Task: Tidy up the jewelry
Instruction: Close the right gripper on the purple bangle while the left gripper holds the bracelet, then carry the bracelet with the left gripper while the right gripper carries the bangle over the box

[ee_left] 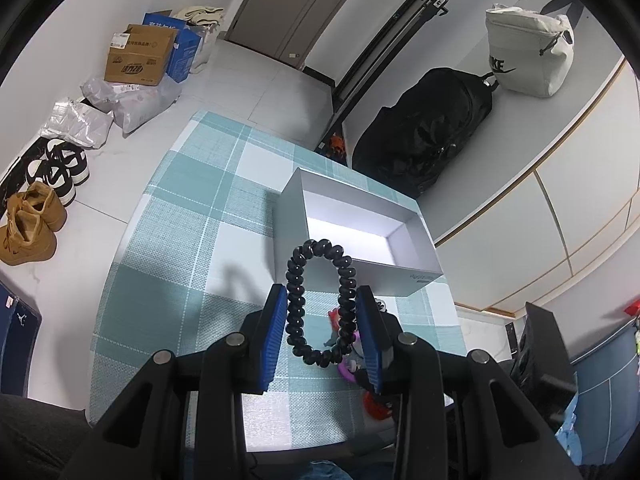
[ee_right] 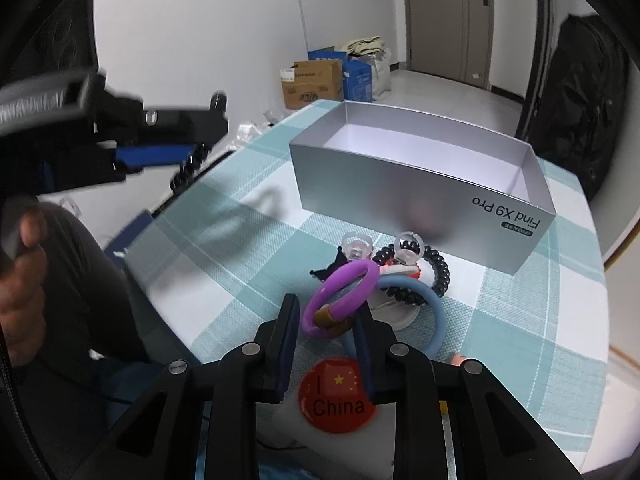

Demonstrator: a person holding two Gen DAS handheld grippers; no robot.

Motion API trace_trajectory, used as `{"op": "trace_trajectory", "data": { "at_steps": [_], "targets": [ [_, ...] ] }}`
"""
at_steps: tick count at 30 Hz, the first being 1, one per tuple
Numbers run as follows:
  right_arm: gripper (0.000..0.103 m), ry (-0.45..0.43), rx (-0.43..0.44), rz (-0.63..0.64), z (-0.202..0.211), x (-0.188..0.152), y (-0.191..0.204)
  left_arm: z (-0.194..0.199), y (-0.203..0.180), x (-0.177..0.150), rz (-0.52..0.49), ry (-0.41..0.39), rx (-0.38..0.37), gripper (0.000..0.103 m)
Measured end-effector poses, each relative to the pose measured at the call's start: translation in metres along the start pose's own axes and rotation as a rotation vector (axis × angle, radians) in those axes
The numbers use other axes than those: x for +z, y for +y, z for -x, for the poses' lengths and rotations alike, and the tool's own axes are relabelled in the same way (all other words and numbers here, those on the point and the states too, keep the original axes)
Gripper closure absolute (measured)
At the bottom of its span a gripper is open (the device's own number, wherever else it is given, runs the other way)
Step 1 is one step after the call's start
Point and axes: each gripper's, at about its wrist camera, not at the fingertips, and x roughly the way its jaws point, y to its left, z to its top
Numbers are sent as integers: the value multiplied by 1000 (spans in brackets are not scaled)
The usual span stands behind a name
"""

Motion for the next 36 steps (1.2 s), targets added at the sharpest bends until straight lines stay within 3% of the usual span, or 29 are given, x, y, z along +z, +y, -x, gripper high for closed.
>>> {"op": "trace_trajectory", "data": {
  "at_steps": [2,20,29,36],
  "targets": [
    [85,-3,14,-35,2,1,-5,-1,2,0,6,3,-1,74],
    [87,-41,108,-202,14,10,-31,-12,0,-3,6,32,8,74],
    [87,-18,172,-305,11,9,-45,-16,-2,-5,-6,43,23,74],
    [87,-79,317,-382,21,13,-55,-18,-5,-4,-12,39,31,74]
  ]
}}
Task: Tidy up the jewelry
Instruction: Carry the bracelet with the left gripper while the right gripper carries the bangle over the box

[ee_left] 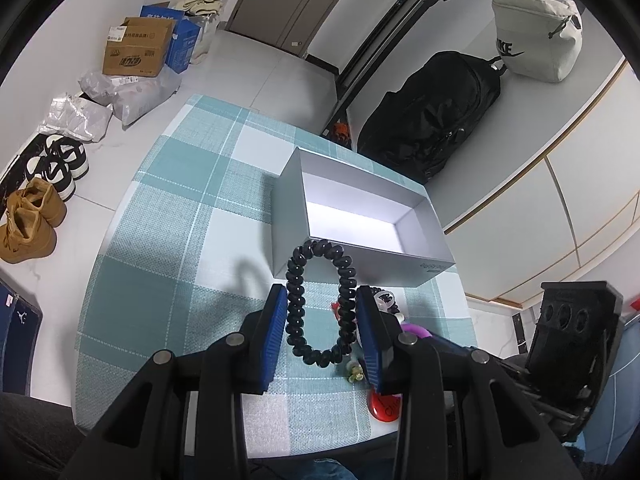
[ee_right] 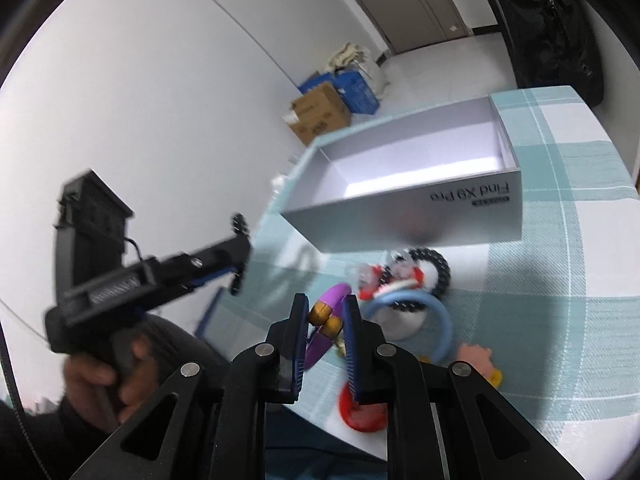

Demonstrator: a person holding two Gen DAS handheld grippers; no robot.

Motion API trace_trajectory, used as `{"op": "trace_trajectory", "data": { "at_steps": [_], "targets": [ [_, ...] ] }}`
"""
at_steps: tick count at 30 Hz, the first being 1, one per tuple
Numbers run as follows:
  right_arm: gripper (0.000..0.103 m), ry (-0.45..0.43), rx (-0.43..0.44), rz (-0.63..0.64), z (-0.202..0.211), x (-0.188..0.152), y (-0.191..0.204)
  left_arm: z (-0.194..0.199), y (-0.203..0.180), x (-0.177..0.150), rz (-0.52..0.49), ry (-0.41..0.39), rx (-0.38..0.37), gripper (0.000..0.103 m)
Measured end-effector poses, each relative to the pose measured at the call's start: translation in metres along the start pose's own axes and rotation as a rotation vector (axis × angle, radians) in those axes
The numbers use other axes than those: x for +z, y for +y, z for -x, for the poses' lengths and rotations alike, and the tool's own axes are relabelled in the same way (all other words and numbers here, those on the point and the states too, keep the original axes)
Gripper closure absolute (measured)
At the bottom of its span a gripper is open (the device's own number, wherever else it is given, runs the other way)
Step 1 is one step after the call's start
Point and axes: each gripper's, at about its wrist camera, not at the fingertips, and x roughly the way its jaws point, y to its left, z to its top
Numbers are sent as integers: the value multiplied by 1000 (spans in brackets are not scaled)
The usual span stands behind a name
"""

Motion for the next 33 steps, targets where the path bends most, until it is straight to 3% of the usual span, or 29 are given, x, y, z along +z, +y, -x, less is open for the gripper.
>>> {"op": "trace_trajectory", "data": {
  "at_steps": [7,17,24,33],
  "targets": [
    [87,-36,68,-113,5,6,-13,-2,-7,1,-17,-4,-14,74],
    [87,-133,134,-145,35,31,-19,0,-17,16,2,-27,-56,74],
    [87,-174,121,-125,44,74,-32,-19,-35,45,-59,5,-23,74],
    [87,-116,49,-84,16,116,-59,-65,-56,78,-166,86,27,74]
  ]
}}
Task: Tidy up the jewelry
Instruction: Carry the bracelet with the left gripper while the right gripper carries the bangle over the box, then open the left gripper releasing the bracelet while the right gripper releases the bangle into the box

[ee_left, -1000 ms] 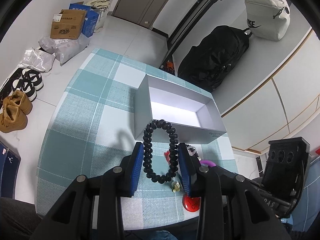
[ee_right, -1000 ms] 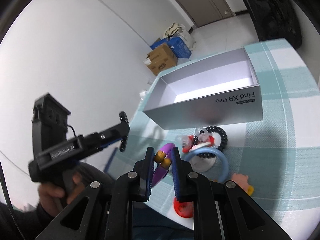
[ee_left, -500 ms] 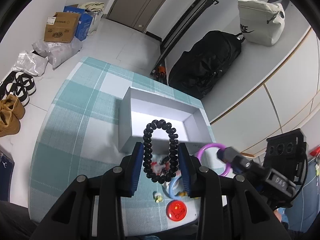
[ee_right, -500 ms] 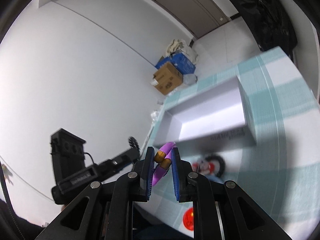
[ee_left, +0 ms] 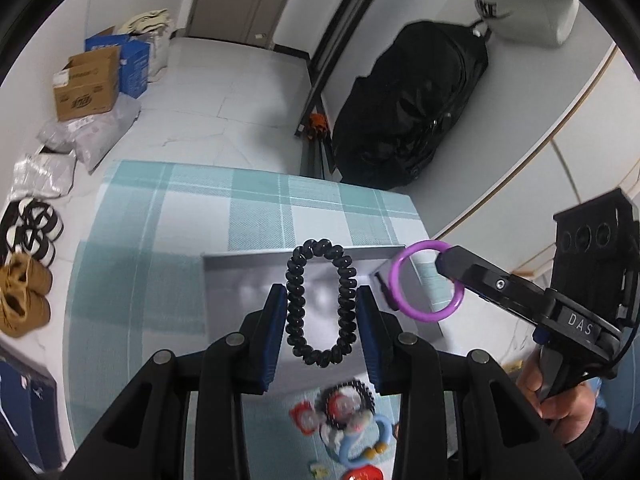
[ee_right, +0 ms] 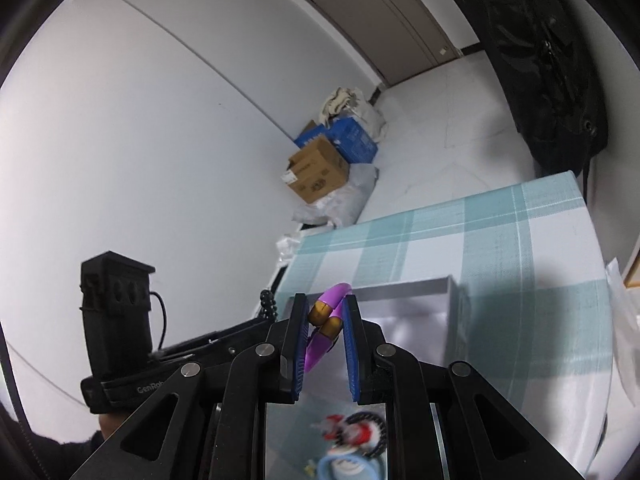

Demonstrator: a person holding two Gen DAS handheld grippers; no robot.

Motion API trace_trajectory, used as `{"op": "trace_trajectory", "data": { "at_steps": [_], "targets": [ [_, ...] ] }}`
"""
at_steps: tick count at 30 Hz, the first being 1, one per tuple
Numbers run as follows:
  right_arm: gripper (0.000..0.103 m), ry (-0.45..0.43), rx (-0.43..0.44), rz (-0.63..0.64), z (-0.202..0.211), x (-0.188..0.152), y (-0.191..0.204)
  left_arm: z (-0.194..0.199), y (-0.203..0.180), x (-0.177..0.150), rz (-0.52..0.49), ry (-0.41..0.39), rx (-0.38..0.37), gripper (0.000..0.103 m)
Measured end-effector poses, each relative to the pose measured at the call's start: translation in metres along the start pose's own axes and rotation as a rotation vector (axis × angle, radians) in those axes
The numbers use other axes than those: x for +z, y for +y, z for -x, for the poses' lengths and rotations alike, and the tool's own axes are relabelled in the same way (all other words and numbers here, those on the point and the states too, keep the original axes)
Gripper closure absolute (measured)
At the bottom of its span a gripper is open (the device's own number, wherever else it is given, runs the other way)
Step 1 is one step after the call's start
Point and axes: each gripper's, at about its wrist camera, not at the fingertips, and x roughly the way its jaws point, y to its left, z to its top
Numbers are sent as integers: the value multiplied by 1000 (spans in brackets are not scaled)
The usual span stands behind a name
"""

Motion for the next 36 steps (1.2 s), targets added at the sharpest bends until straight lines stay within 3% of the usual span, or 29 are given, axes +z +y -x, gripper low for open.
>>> {"op": "trace_trajectory", "data": {
  "at_steps": [12,15,17,19,24,27,28,30,36],
  "targets": [
    [85,61,-45,27,-26,9,-16,-25,1,5,-42,112,-47,73],
    [82,64,-34,35,-28,8,-13,-28,-1,6,-48,117,-79,59],
    [61,64,-31,37,-28,9,-13,-27,0,7,-46,115,-73,58],
    [51,59,-62,58,-26,8,-11,-24,1,7,-47,107,-72,58],
    [46,31,-90,83,-11,8,-6,-18,1,9,-61,82,-76,57],
    [36,8,-91,99,1,6,-1,-11,1,6,-60,65,-65,56],
    [34,-2,-96,106,6,4,1,-7,-1,4,-69,55,-34,54],
    [33,-12,-116,121,13,0,4,-3,-3,1,-68,40,5,37],
    [12,-62,-172,168,32,-15,15,19,-14,-15,-74,-10,75,36]
  ]
}}
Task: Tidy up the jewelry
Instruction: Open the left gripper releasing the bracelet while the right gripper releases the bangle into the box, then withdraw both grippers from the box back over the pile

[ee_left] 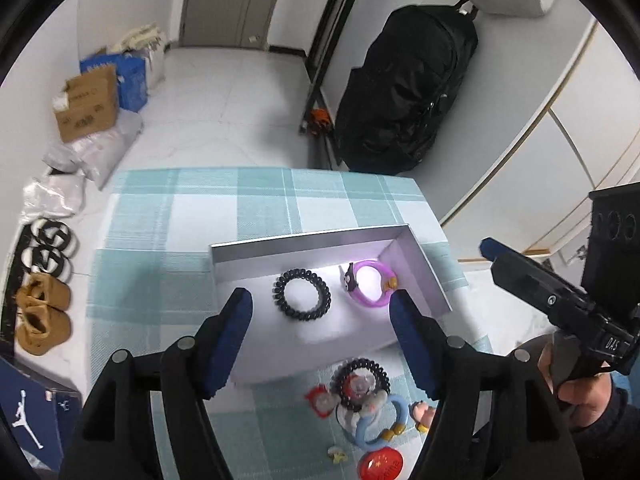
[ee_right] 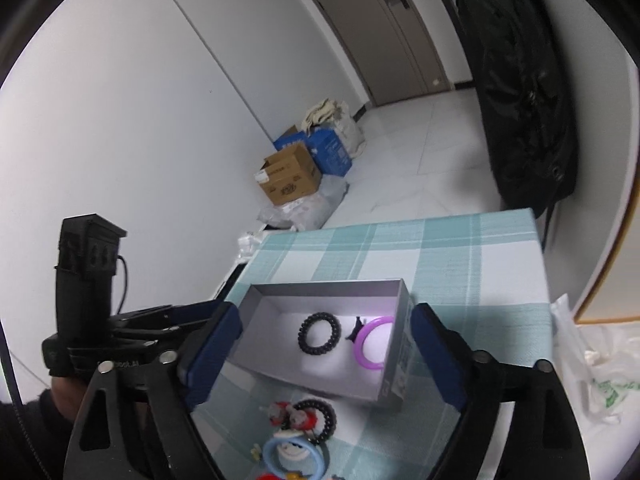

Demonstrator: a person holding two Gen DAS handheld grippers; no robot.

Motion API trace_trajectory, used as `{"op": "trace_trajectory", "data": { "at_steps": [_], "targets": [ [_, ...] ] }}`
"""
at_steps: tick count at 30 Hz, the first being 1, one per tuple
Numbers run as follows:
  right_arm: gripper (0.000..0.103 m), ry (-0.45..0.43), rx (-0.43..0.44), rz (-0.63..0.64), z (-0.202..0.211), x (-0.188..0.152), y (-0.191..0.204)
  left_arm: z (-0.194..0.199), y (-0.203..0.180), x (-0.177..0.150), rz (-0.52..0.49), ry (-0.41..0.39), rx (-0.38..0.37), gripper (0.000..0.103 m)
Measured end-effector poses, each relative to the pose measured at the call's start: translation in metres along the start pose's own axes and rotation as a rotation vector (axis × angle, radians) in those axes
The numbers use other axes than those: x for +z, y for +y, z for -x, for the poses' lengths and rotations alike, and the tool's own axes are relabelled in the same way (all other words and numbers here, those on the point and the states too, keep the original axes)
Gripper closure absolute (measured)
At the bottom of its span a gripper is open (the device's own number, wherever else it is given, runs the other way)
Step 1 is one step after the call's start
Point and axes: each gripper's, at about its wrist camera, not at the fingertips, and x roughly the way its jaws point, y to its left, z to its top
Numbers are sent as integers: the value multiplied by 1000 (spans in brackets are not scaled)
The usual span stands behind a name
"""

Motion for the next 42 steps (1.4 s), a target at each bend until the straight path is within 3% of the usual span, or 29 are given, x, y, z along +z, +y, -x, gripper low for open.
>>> {"op": "trace_trajectory", "data": {
  "at_steps": [2,7,9,12,18,23,28,34,37,42],
  "targets": [
    [1,-32,-25,13,10,-4,3,10,-6,-6,-11,-35,22,36],
    [0,-73,-71,41,29,-14,10,28,-20,-22,-44,-111,94,34],
    [0,-80,-76,63,33,-18,14,33,-21,-28,-41,-122,105,24],
    [0,-94,-96,105,42,-28,22,41,-26,-37,-42,-152,118,23],
    [0,-127,-65,105,53,-47,25,42,-36,-57,-73,-193,180,18],
    [0,-75,-91,150,50,-61,31,36,-37,-77,-70,-177,193,18],
    [0,-85,-98,165,52,-71,33,31,-36,-90,-51,-163,180,18],
    [0,-33,-137,175,46,-80,33,24,-47,-105,-91,-132,180,18],
    [0,3,-155,196,43,-84,34,19,-50,-114,-98,-82,141,18],
    [0,16,-171,149,44,-86,25,9,-54,-124,-145,-17,161,17]
  ]
}}
